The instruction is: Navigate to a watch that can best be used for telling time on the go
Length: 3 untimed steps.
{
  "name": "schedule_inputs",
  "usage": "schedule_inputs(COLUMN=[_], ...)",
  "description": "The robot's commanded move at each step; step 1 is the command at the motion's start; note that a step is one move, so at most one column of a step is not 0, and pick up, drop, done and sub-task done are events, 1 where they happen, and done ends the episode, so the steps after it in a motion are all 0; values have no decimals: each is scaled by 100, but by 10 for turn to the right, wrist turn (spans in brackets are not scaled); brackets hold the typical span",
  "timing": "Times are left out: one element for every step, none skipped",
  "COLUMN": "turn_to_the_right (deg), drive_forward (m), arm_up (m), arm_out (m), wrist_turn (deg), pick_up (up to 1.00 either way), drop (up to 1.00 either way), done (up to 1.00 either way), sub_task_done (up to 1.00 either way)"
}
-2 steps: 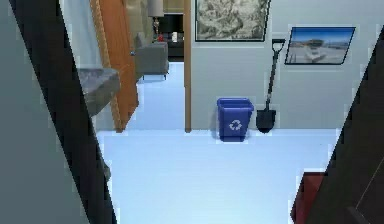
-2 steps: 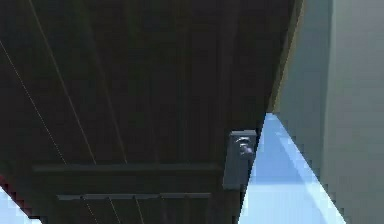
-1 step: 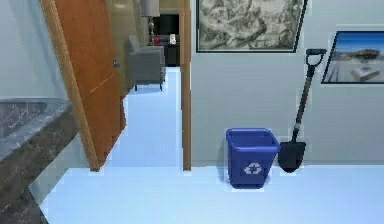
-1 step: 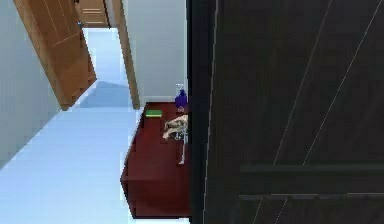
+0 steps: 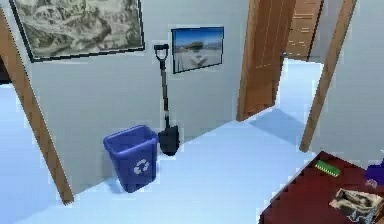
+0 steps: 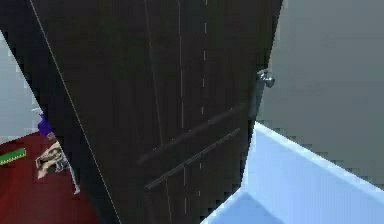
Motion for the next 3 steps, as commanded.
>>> schedule_inputs(turn_to_the_right=[0, 360, 30], drive_forward=[95, 0, 0], arm_up=[0, 0, 0], arm_out=[0, 0, 0], wrist_turn=[0, 0, 0], pick_up=[0, 0, 0], drop=[0, 0, 0], done=[0, 0, 0], sub_task_done=[0, 0, 0])
